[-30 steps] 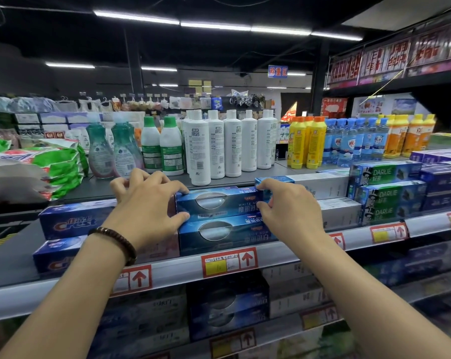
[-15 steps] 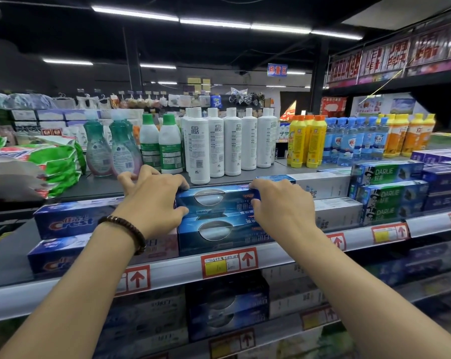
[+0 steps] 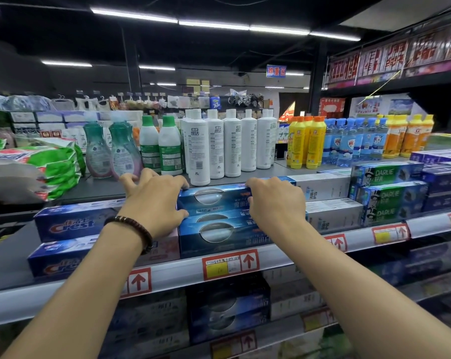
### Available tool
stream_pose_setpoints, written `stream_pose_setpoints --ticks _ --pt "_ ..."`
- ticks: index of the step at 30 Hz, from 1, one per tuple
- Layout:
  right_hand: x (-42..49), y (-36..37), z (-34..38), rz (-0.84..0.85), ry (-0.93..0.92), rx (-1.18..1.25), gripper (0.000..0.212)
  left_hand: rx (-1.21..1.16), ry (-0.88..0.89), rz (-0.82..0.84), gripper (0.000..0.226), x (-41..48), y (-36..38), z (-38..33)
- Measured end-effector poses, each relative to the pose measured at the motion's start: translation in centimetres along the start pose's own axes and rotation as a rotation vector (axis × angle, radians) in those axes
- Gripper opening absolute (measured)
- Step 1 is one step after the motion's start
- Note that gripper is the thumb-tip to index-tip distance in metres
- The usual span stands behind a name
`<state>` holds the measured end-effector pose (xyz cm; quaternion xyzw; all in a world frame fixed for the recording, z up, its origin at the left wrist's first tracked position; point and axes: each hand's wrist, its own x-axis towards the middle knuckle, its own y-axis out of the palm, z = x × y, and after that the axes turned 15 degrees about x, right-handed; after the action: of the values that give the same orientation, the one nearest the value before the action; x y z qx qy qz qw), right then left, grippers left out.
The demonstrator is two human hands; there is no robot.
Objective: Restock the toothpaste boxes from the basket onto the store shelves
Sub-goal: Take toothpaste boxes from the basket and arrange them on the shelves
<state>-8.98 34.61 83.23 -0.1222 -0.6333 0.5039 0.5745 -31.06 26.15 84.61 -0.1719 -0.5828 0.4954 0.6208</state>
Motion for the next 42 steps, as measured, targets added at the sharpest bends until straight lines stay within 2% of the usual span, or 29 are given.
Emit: stream_pose_setpoints --ticks 23,36,42 --pt "0.4 0.2 -0.1 -0.014 0.002 0.016 0.015 0.055 -0.037 -0.003 0.040 0.4 0.8 -1.0" --pt "0.1 -0.1 0.2 0.006 0.010 0.009 0.018 0.053 -0.029 0.019 0.044 0.3 0.3 -0.8" --pt "-0.8 -1.1 -0.2 -0.049 -0.009 0.110 0.025 0.036 -0.024 0.020 0.048 0.1 0.0 -0.7"
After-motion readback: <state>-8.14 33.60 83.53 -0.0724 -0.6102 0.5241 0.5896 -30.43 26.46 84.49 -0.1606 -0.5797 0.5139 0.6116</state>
